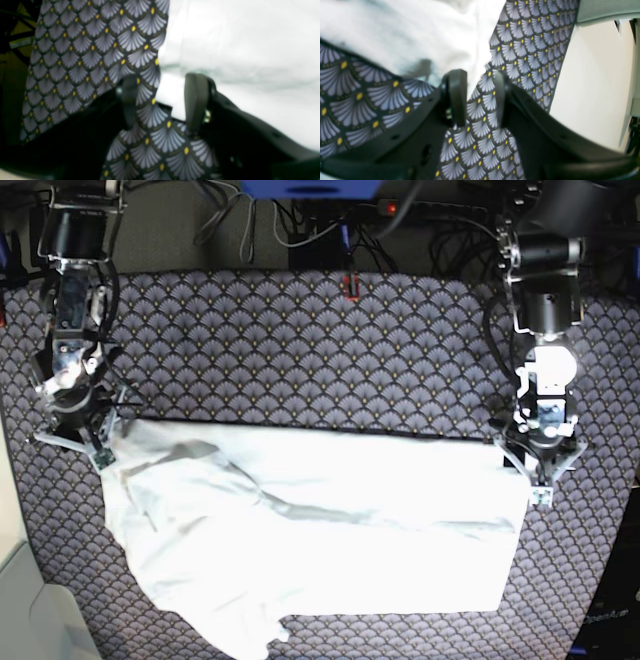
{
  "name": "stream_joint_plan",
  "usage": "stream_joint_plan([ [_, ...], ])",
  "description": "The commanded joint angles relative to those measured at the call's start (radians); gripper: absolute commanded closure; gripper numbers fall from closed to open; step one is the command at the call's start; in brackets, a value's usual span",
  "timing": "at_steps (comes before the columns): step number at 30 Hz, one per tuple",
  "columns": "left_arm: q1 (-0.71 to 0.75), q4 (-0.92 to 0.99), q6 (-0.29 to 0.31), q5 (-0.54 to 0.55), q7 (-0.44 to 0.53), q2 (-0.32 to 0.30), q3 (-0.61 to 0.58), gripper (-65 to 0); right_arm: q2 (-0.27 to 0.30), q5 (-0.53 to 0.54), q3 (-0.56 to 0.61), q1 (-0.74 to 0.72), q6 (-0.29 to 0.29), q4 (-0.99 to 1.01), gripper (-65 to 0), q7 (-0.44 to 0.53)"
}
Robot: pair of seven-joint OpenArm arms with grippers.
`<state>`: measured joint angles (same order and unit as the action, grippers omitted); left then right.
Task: Fold the T-shirt properly
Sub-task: 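Pull the shirt edge outward with both grippers to spread it flat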
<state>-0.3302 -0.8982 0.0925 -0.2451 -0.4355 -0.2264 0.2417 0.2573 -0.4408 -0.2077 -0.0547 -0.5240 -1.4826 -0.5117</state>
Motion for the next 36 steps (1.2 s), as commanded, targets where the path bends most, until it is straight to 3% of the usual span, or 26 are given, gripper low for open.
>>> stream_joint_plan([
  [1,-0.005,0.001,0.019,0.005,-0.039,0.003,0.0,-27.4,0.017,-0.005,-0.017,-0.023,0.006,-0.014,-20.0,0.017],
  [6,-0.004,0.012,0.02,0.005,-0.041,0.011,0.0,-0.4,0.023,0.07,-0.02,-0.015,0.006,-0.014,-20.0,0.029],
  [9,-0.004,0.012,0.02,0.005,-0.044,0.011,0.0,-2.4,0.03,0.109,-0.017,0.013,0.006,-0.016,-20.0,0.029],
  [20,0.003,0.003,0.022,0.003,-0.047,0.011,-0.005,-0.4,0.026,0.118,-0.012,0.028,0.005,-0.01,-20.1,0.034],
  [29,0.003,0.003,0.02,0.0,-0.047,0.008,-0.005,-0.4,0.03,0.118,-0.005,-0.05,0.005,0.182,-20.1,0.038],
  [36,0.003,0.001,0.022,-0.004,-0.047,0.005,-0.003,-0.4,0.03,0.118,-0.005,-0.038,0.005,0.19,-16.7,0.161],
])
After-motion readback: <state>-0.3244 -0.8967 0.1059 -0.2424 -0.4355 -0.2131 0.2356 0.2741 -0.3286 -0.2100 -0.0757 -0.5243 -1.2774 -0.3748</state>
